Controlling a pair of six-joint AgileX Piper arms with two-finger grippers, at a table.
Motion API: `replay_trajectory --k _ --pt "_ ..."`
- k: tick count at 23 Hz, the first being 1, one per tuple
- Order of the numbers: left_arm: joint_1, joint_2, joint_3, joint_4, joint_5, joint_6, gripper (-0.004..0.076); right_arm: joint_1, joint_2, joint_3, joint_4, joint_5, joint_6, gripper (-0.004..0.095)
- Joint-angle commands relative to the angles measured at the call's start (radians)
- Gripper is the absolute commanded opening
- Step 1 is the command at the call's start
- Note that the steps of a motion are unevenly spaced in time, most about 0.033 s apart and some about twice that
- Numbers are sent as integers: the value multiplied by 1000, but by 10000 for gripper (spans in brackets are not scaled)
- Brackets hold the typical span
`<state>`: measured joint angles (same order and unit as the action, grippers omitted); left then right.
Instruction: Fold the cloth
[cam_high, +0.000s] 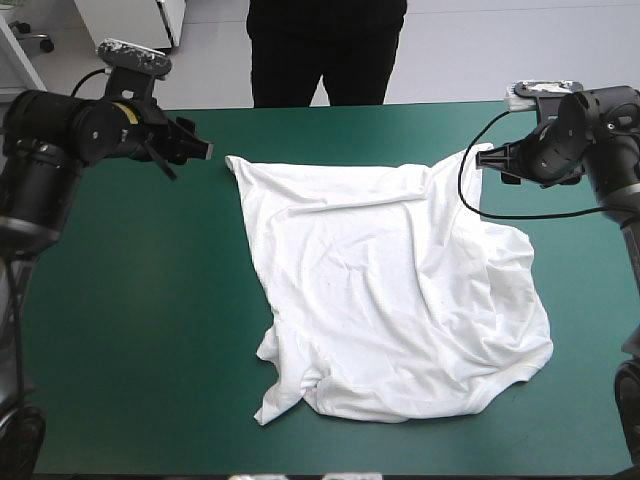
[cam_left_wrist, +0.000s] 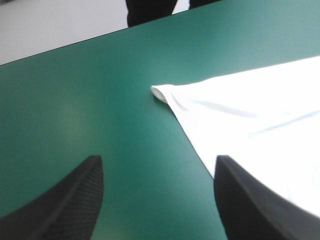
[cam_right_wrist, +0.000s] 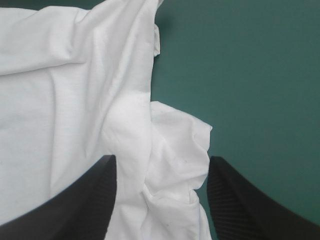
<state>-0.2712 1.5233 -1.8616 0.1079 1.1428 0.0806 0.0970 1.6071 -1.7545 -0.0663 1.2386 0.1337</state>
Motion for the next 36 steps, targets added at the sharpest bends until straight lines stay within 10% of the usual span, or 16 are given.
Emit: replay_trajectory --k 1,21,36 --pt "-46 -123 74 -40 9 40 446 -8 -71 -34 -6 1 1 509" --pt "-552 -220 679 -152 144 -274 442 -8 -91 -34 -14 9 -3 509" --pt "-694 -115 944 -168 -160 -308 442 -8 -91 -34 -12 9 3 509"
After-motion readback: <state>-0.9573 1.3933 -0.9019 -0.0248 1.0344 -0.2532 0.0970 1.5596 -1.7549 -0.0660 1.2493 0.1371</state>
